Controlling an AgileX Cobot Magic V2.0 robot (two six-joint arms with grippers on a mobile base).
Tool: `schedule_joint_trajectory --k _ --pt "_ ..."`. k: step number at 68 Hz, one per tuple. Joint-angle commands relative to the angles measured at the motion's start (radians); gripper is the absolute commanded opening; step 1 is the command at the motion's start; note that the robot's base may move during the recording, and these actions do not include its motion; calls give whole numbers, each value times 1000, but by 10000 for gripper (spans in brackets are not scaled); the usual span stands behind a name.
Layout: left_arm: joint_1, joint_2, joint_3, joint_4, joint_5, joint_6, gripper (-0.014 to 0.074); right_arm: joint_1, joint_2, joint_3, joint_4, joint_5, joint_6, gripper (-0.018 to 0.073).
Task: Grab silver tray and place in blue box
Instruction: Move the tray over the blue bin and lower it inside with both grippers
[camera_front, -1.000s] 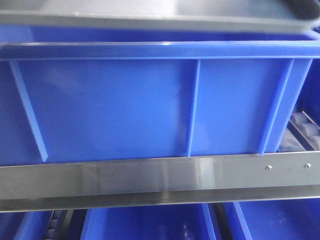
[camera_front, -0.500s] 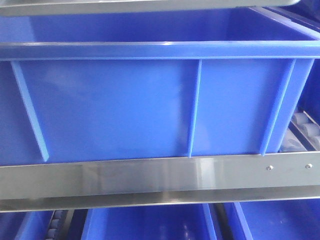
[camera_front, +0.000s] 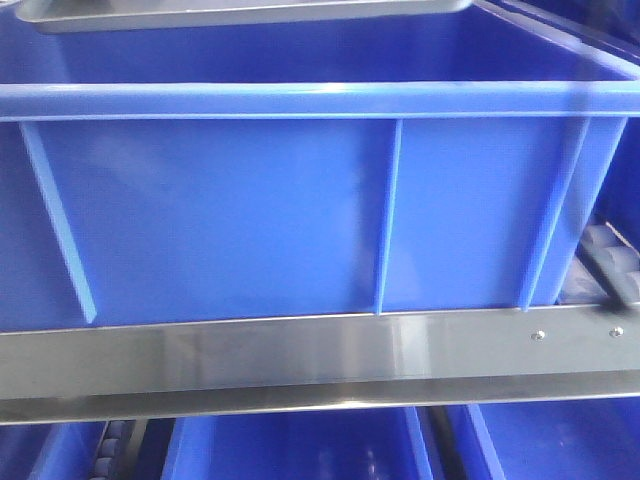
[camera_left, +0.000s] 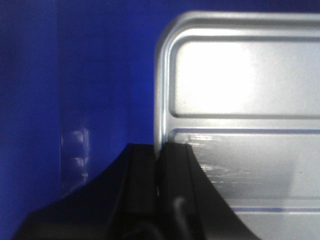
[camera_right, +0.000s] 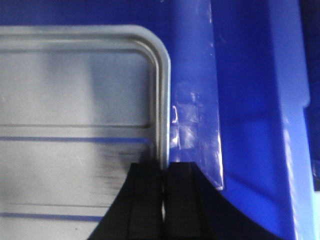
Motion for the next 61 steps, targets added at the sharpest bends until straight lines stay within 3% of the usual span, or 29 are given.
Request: schedule_joint_trajectory --k 1,10,19,61 --pt "34 12 -73 -262 -194 109 -100 -9 27 -110 151 -237 -69 74" --pt "103 80 -118 -303 -218 172 -100 -51 109 -171 171 -243 -89 74" --pt "141 134 -125 -307 -240 174 -100 -82 171 -195 171 -245 -89 74" --pt "146 180 -125 -282 -253 174 -100 -92 201 -195 169 -281 -89 74"
